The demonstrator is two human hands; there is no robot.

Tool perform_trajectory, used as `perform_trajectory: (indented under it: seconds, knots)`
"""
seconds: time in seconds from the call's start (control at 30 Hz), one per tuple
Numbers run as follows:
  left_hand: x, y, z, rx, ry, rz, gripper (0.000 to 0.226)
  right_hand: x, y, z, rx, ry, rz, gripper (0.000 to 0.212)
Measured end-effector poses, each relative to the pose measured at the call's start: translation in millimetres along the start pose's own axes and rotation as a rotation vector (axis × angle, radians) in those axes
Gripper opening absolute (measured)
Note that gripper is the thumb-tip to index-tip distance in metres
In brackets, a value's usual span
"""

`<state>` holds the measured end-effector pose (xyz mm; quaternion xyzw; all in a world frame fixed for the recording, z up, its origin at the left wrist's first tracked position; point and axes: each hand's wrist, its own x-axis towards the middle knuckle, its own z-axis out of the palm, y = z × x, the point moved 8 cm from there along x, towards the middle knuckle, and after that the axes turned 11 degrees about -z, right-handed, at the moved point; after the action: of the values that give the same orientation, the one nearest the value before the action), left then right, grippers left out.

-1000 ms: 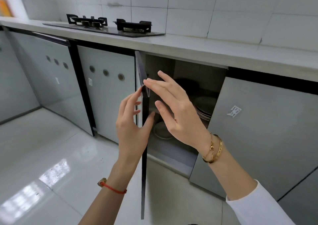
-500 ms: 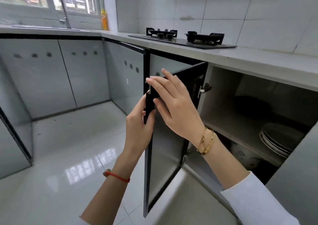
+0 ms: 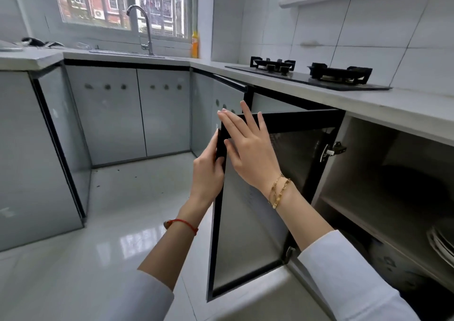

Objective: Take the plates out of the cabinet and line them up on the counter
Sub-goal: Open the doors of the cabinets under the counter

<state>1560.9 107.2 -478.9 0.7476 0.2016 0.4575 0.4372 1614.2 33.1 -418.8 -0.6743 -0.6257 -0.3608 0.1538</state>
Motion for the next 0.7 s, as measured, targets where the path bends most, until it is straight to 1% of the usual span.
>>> perform_trajectory:
  seconds: [0.13, 0.37, 0.5, 0.6, 0.7]
  knots:
    - [5, -5, 0, 0.007, -0.008, 0.005, 0.069, 2, 1, 5, 0.006, 0.006, 0.008, 0.055]
    - [1, -9, 2, -0.023, -0.008, -0.022, 0.064, -1, -3, -1, 0.076, 0.007, 0.024, 0.056]
    - [-6, -5, 2, -0.036, 0.010, -0.035, 0.062, -8, -8, -7, 0.087, -0.018, 0.043, 0.060]
    - [-14, 0, 0, -0.002, 0.076, -0.032, 0.064, -20, -8, -13, 0.103, -0.029, 0.079, 0.063]
    - [-28, 12, -6, 0.036, 0.179, 0.029, 0.065, -38, -2, -26, 0.094, -0.019, 0.130, 0.062]
